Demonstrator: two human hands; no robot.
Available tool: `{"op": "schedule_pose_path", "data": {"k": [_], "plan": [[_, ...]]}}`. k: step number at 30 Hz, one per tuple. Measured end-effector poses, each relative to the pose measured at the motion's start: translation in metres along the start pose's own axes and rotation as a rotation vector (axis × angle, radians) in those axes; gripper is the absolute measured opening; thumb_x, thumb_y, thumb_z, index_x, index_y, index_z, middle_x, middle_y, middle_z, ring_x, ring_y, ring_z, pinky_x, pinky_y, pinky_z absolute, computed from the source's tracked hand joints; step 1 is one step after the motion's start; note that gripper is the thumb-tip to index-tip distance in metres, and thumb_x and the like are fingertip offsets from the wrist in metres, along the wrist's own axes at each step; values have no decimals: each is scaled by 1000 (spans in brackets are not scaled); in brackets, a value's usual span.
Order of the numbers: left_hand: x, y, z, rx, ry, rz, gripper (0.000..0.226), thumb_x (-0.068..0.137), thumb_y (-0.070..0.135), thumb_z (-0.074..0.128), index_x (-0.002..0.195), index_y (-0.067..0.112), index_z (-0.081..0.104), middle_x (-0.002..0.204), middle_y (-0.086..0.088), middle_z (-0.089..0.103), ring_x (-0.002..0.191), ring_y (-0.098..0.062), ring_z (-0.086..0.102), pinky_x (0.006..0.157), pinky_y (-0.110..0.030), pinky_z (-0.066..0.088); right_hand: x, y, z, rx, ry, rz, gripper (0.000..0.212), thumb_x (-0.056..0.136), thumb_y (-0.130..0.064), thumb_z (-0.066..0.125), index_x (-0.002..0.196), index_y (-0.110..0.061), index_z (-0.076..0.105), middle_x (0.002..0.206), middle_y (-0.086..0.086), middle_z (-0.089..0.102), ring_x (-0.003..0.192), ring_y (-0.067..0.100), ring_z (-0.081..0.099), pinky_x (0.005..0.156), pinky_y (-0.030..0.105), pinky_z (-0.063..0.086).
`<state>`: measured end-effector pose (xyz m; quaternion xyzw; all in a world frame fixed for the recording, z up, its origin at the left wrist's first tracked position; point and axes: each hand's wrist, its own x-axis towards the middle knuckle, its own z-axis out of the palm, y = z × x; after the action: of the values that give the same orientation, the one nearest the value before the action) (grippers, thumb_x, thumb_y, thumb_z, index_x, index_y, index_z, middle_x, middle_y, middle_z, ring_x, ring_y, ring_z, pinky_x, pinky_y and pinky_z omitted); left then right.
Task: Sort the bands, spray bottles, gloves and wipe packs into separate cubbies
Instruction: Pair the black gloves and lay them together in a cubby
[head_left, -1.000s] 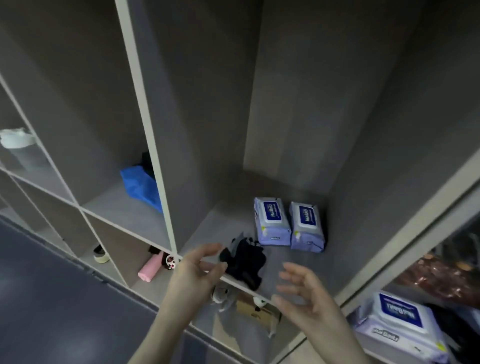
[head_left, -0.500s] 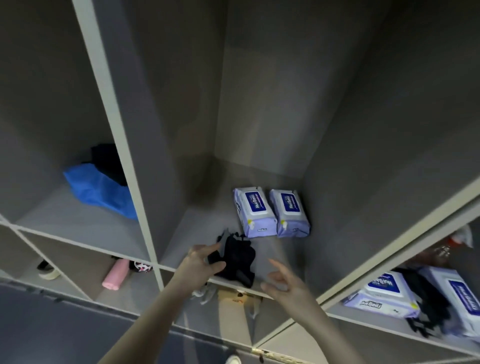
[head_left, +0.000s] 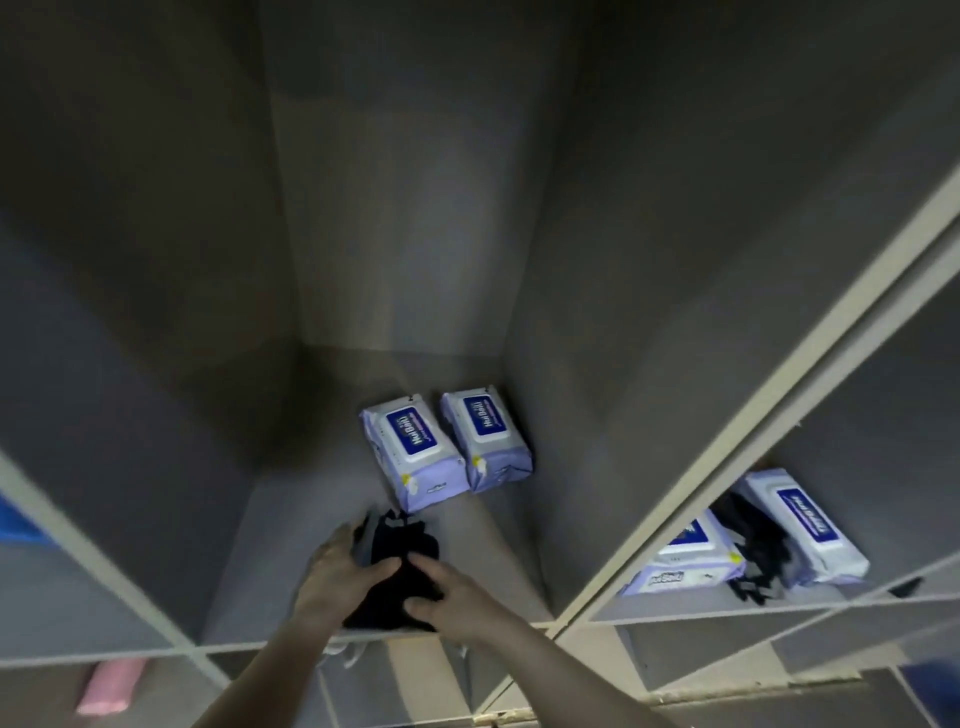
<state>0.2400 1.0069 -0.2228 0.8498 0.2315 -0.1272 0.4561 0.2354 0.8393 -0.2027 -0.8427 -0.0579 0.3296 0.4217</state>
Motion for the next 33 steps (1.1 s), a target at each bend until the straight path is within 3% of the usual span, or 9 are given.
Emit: {"op": "schedule_pose_path", "data": {"k": [3, 5, 10, 13, 16, 20, 25, 29, 33], "plan": [[6, -2, 10, -61, 2, 6, 54, 72, 18, 81, 119, 7, 57, 108, -13, 66, 102, -26, 62, 79, -29, 43, 7, 5, 10, -15, 4, 33, 67, 80, -41, 59, 143, -31, 38, 145, 6, 42, 130, 17, 46, 109, 24, 36], [5, -1, 14, -148, -32, 3, 43, 70, 4, 79, 106, 11, 57, 94, -9, 63, 93, -24, 62, 74, -28, 41, 10, 10, 13, 12, -9, 55, 77, 74, -49, 57, 145, -30, 34, 148, 6, 37, 132, 18, 42, 111, 27, 34], [8, -4, 19, -341, -98, 26, 37, 45, 14, 70, 81, 20, 63, 81, -8, 72, 89, -32, 68, 82, -38, 53, 13, 21, 15, 121, 90, 34, 60, 92, -22, 57, 146, -16, 31, 149, 6, 36, 134, 16, 40, 112, 26, 31], [-11, 13, 7, -471, -133, 130, 40, 52, 6, 79, 89, 15, 66, 77, 6, 73, 82, -27, 67, 69, -21, 53, 9, 15, 8, 348, 301, 2, 60, 85, -25, 68, 137, -19, 39, 142, 9, 42, 128, 18, 47, 111, 31, 36], [-28, 32, -11, -644, -214, 168, 48, 62, 5, 79, 108, 7, 63, 96, -7, 74, 93, -27, 69, 79, -26, 55, 4, 9, -5, 645, 386, 35, 99, 55, -46, 85, 138, -14, 41, 130, 12, 58, 115, 23, 61, 99, 41, 49], [-47, 51, -37, -926, -343, 188, 57, 74, 16, 77, 126, 11, 55, 120, -10, 67, 113, -26, 63, 100, -44, 46, -16, -19, -25, 864, 304, -117, 34, 82, -5, 69, 115, 1, 62, 100, 16, 73, 84, 22, 71, 70, 29, 57], [-79, 59, -52, -1062, -602, -51, 46, 93, 47, 49, 124, 15, 61, 124, -18, 64, 119, -34, 58, 107, -49, 39, -39, -45, -38, 973, 241, -276, 29, 86, 2, 58, 114, -5, 63, 108, 15, 71, 96, 26, 69, 72, 30, 57], [-91, 60, -49, -1077, -404, 12, 46, 83, 29, 63, 122, 4, 62, 113, -20, 69, 105, -33, 66, 95, -47, 50, -49, -51, -30, 983, 285, -259, 26, 86, 1, 58, 111, -4, 64, 102, 14, 73, 91, 24, 70, 69, 28, 56], [-94, 57, -55, -1166, -260, 50, 32, 89, 15, 59, 119, 3, 62, 109, -21, 70, 97, -34, 69, 87, -49, 54, -57, -51, -26, 1138, 309, -195, 36, 83, -9, 63, 118, 1, 61, 113, 19, 69, 110, 32, 64, 96, 45, 49]]}}
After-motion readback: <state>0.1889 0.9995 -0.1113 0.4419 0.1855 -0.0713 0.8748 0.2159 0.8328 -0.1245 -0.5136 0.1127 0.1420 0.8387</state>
